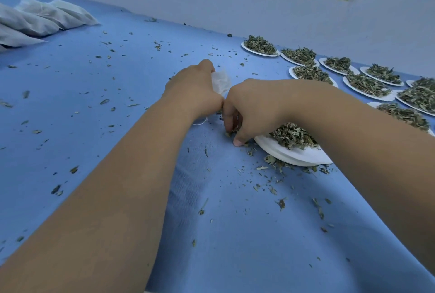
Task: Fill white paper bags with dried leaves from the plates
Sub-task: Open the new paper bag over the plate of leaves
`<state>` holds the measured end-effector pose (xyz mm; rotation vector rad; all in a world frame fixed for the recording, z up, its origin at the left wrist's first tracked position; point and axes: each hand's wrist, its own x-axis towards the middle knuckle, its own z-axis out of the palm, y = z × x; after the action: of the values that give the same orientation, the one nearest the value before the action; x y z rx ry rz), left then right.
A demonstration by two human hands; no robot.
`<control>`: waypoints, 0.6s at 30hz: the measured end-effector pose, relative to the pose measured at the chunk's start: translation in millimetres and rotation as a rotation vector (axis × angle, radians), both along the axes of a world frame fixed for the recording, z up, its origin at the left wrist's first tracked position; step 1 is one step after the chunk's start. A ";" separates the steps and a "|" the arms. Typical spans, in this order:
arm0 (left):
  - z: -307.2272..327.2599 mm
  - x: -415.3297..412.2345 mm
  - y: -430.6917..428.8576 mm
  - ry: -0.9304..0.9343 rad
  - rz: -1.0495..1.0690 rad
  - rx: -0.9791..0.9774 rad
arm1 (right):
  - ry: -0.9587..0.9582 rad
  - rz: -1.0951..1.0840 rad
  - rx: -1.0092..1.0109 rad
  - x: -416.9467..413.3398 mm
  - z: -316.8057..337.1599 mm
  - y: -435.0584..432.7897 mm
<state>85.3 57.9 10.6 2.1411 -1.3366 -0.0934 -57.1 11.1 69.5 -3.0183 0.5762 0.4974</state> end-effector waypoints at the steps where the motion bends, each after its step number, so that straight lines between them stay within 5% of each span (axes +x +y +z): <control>1: -1.0 1.5 -0.3 -0.005 0.000 0.022 | -0.019 0.004 0.001 0.0 -1.2 0.1; 8: -1.2 -0.1 -1.2 0.021 -0.027 -0.081 | -0.168 -0.018 0.079 -9.3 -7.1 1.7; 14: 12.4 -10.5 7.4 0.172 0.028 -0.389 | -0.529 -0.153 0.438 -40.6 10.7 -7.1; 18: 15.0 -20.0 9.4 0.221 -0.019 -0.416 | -0.745 -0.276 0.386 -72.7 22.0 -23.8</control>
<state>65.2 67.3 25.6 1.7161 -1.1335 -0.0515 -129.9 -12.7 91.5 -2.4285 0.7010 -0.4616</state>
